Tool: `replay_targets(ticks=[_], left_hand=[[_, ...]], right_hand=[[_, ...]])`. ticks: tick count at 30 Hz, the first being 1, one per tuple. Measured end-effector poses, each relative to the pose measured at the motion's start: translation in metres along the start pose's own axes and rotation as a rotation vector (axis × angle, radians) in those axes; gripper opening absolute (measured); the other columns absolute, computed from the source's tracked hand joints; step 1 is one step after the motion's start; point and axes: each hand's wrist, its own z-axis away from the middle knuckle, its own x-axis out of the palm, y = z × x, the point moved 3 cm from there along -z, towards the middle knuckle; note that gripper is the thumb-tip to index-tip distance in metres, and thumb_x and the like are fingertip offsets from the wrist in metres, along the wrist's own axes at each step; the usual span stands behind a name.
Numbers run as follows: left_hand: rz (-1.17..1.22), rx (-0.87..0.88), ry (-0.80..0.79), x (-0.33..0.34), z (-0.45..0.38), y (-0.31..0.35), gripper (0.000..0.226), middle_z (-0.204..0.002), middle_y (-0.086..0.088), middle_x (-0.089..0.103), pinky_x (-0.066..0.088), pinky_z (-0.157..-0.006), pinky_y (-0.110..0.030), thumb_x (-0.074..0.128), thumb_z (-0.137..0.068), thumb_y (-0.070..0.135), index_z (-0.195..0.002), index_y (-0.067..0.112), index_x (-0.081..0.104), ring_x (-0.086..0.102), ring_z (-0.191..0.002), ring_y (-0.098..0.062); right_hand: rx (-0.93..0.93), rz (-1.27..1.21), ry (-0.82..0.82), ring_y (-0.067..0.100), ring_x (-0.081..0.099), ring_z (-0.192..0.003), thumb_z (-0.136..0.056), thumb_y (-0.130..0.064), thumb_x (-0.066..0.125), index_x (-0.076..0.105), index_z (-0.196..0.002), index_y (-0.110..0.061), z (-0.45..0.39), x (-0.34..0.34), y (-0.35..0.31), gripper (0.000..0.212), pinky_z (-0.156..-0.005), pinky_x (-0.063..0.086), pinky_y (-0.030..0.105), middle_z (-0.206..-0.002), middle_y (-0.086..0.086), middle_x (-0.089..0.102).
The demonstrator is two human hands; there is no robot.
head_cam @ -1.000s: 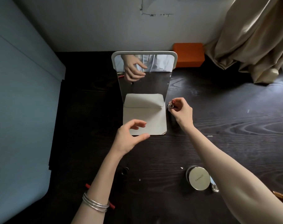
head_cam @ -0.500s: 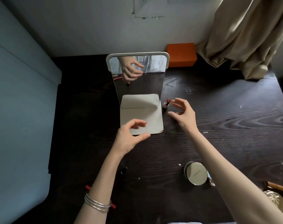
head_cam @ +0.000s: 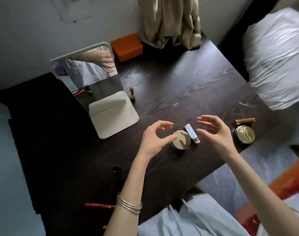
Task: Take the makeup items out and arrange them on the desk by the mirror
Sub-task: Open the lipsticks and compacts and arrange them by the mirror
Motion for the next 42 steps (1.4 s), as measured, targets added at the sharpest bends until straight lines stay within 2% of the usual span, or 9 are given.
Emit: replay_targets(ticks=[8, 12, 16, 20, 27, 32, 34, 38, 42], left_hand=[[-0.008, -0.040, -0.127, 0.053, 0.007, -0.007, 0.033, -0.097, 0.015, 0.067, 0.038, -0.074, -0.003, 0.079, -0.071, 0.018, -0.101, 0.024, 0.067, 0.058, -0.097, -0.003], [0.019, -0.074, -0.090, 0.058, 0.008, -0.014, 0.032, -0.096, 0.014, 0.069, 0.048, -0.081, -0.019, 0.080, -0.070, 0.016, -0.097, 0.028, 0.068, 0.062, -0.093, -0.006], [-0.005, -0.140, 0.016, 0.057, 0.000, -0.018, 0.033, -0.095, 0.010, 0.069, 0.047, -0.080, -0.020, 0.079, -0.070, 0.014, -0.100, 0.022, 0.068, 0.063, -0.091, -0.013], [0.000, -0.179, 0.064, 0.059, -0.003, -0.023, 0.034, -0.095, 0.003, 0.071, 0.050, -0.086, -0.030, 0.080, -0.069, 0.012, -0.098, 0.023, 0.067, 0.065, -0.089, -0.015], [-0.002, -0.243, 0.117, 0.070, -0.011, -0.030, 0.034, -0.096, 0.001, 0.071, 0.049, -0.084, -0.026, 0.079, -0.070, 0.012, -0.101, 0.020, 0.067, 0.065, -0.092, -0.014], [0.031, -0.201, 0.188, 0.067, -0.016, -0.017, 0.037, -0.104, 0.002, 0.067, 0.048, -0.081, -0.011, 0.078, -0.072, 0.008, -0.104, 0.020, 0.063, 0.062, -0.092, -0.009], [0.029, -0.168, 0.229, 0.060, -0.016, -0.009, 0.041, -0.111, 0.003, 0.062, 0.047, -0.079, -0.008, 0.077, -0.073, 0.009, -0.108, 0.020, 0.061, 0.061, -0.093, -0.007], [0.057, -0.100, 0.340, 0.035, -0.003, 0.003, 0.052, -0.120, 0.005, 0.055, 0.050, -0.082, -0.018, 0.079, -0.071, 0.010, -0.114, 0.027, 0.056, 0.062, -0.096, -0.006], [0.079, -0.064, 0.388, 0.006, 0.025, 0.010, 0.050, -0.116, 0.008, 0.059, 0.051, -0.085, -0.019, 0.078, -0.071, 0.007, -0.113, 0.026, 0.058, 0.062, -0.097, -0.006]], right_hand=[[0.075, 0.021, 0.131, 0.011, 0.067, -0.097, -0.072, -0.003, 0.077, 0.061, -0.106, -0.017, 0.038, -0.039, 0.037, 0.040, -0.086, 0.052, 0.030, -0.107, 0.000, 0.069], [0.093, 0.070, 0.097, 0.007, 0.066, -0.094, -0.072, -0.008, 0.078, 0.061, -0.101, -0.023, 0.028, -0.032, 0.052, 0.036, -0.078, 0.051, 0.015, -0.105, -0.004, 0.069], [0.122, 0.179, 0.013, 0.010, 0.062, -0.090, -0.071, -0.013, 0.080, 0.062, -0.101, -0.019, 0.002, -0.019, 0.073, 0.036, -0.072, 0.047, 0.010, -0.103, -0.005, 0.067], [0.120, 0.347, -0.086, 0.011, 0.055, -0.092, -0.069, -0.014, 0.080, 0.060, -0.107, -0.012, -0.019, -0.006, 0.093, 0.043, -0.078, 0.042, 0.019, -0.107, 0.002, 0.062], [0.116, 0.384, -0.084, 0.014, 0.059, -0.090, -0.070, -0.004, 0.071, 0.061, -0.104, -0.011, -0.037, -0.003, 0.097, 0.036, -0.084, 0.050, 0.034, -0.101, 0.003, 0.064], [0.076, 0.224, -0.177, 0.003, 0.059, -0.088, -0.071, -0.004, 0.074, 0.062, -0.105, -0.019, -0.038, -0.009, 0.065, 0.039, -0.079, 0.045, 0.008, -0.097, -0.009, 0.063], [-0.001, 0.169, -0.238, 0.001, 0.061, -0.088, -0.070, -0.004, 0.076, 0.062, -0.105, -0.021, -0.037, -0.007, 0.041, 0.041, -0.080, 0.045, 0.008, -0.097, -0.011, 0.065], [-0.131, 0.152, -0.388, 0.003, 0.063, -0.090, -0.070, -0.001, 0.077, 0.062, -0.107, -0.021, -0.033, 0.011, -0.006, 0.045, -0.085, 0.048, 0.015, -0.098, -0.009, 0.067], [-0.247, 0.190, -0.524, 0.000, 0.064, -0.087, -0.068, 0.003, 0.077, 0.060, -0.105, -0.025, -0.021, 0.039, -0.039, 0.049, -0.085, 0.047, 0.013, -0.093, -0.013, 0.068]])
